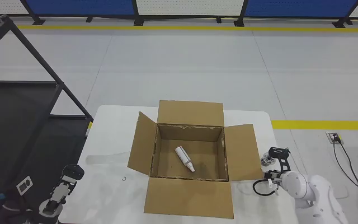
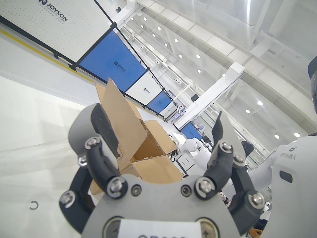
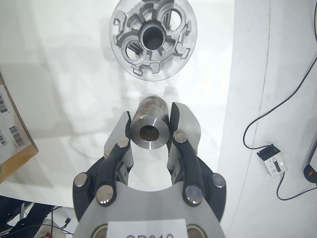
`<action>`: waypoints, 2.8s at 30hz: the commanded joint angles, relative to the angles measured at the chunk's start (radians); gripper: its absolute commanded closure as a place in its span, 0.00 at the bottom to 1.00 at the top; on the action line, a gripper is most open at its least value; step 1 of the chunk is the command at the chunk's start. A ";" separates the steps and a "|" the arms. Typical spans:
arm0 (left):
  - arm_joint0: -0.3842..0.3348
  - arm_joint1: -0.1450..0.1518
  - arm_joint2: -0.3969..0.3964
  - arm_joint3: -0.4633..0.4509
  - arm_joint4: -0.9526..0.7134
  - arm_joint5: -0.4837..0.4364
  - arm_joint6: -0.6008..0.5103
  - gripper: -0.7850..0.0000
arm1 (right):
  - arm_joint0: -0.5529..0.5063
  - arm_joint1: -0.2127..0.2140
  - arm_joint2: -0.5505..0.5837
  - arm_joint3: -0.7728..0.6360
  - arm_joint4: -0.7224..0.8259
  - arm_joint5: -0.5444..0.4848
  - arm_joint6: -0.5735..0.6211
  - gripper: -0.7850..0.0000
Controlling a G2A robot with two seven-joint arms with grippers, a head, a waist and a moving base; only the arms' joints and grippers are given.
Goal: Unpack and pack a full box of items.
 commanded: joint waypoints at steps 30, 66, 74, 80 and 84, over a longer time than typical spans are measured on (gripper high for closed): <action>0.000 0.000 0.000 0.000 0.000 0.000 0.000 0.00 | -0.013 -0.008 -0.217 -0.552 0.046 -0.131 -0.240 0.00; 0.000 0.000 0.000 0.000 0.000 0.000 0.000 0.00 | 0.812 -0.430 -1.107 0.834 0.266 -0.141 -0.179 0.42; 0.000 0.000 0.000 0.000 0.000 0.000 0.000 0.00 | 0.838 -0.475 -1.110 0.929 0.278 -0.169 -0.200 1.00; 0.000 0.000 0.000 0.000 0.000 0.000 0.000 0.00 | 0.867 -0.472 -1.060 0.923 0.324 -0.241 -0.234 1.00; 0.000 0.000 0.000 0.000 0.000 0.000 0.000 0.00 | 0.859 -0.440 -1.007 0.839 0.332 -0.282 -0.250 1.00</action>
